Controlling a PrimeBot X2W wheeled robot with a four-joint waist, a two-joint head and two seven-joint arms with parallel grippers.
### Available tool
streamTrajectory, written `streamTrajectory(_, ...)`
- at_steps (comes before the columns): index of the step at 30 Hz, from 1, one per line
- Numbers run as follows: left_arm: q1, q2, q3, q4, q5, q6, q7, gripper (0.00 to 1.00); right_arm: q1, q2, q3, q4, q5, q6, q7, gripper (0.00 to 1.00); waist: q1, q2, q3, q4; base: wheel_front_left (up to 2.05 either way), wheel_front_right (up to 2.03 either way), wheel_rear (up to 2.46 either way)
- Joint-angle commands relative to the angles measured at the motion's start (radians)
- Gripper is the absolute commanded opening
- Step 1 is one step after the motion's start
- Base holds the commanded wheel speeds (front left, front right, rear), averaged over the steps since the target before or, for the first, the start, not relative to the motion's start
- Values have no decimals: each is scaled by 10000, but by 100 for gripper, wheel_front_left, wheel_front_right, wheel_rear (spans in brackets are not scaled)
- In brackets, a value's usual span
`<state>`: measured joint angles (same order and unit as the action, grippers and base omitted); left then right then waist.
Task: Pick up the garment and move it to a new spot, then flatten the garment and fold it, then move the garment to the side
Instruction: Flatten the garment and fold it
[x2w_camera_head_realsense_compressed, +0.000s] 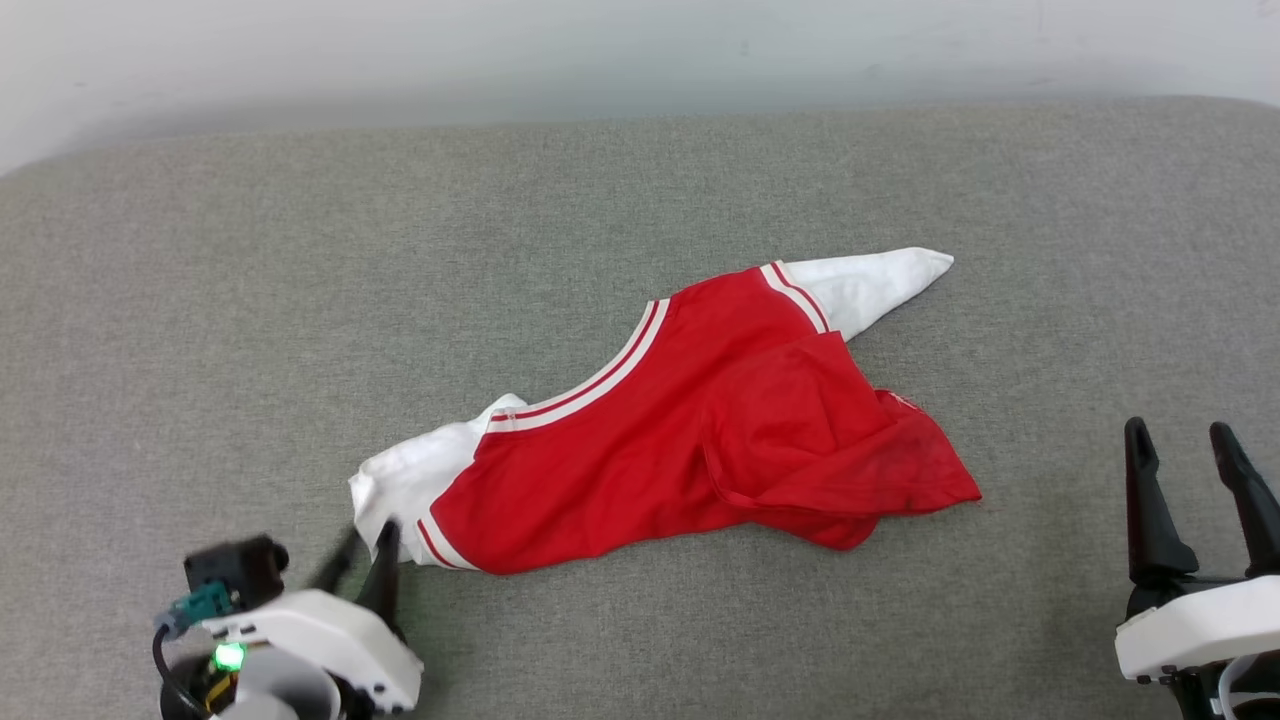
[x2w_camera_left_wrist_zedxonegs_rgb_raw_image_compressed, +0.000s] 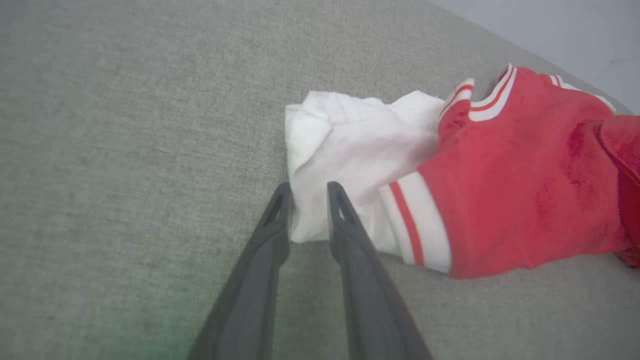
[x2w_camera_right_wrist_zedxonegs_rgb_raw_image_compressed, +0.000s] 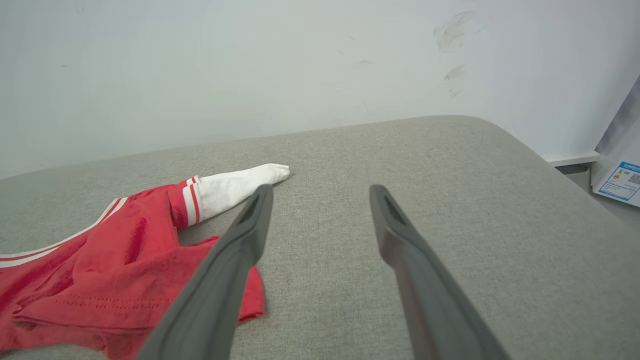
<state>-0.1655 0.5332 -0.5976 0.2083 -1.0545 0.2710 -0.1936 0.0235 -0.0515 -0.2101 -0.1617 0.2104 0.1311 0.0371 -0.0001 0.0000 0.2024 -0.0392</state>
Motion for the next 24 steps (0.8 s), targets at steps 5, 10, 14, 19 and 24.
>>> streamTrajectory(5, -602, -132, 716, -420, 1813, 322, -706, 100, -404, -21, -24, 431, 389, -7, 367, 100, 1, 0, 0, 79, 0, 0, 0)
streamTrajectory(10, -374, -856, 2060, -1550, 3908, 484, -720, 100, -1139, -399, -216, 1446, 1089, -7, 878, 100, 1, 0, 191, 347, 0, 0, 0)
streamTrajectory(14, -208, -1451, 2451, -2046, 4909, 280, -713, 100, -2016, -992, -169, 2616, 1682, -7, 1539, 100, 1, 0, 407, 703, 0, 0, 0)
streamTrajectory(19, -340, -1927, 2665, -2212, 5579, -68, -716, 100, -3100, -1657, 102, 3728, 2172, -7, 2311, 100, 1, 0, 716, 1128, 0, 0, 0)
streamTrajectory(24, -671, -2567, 2663, -2256, 6169, -554, -715, 100, -4608, -2501, 660, 4974, 2749, -7, 3445, 100, 1, 0, 1246, 1746, 0, 0, 0)
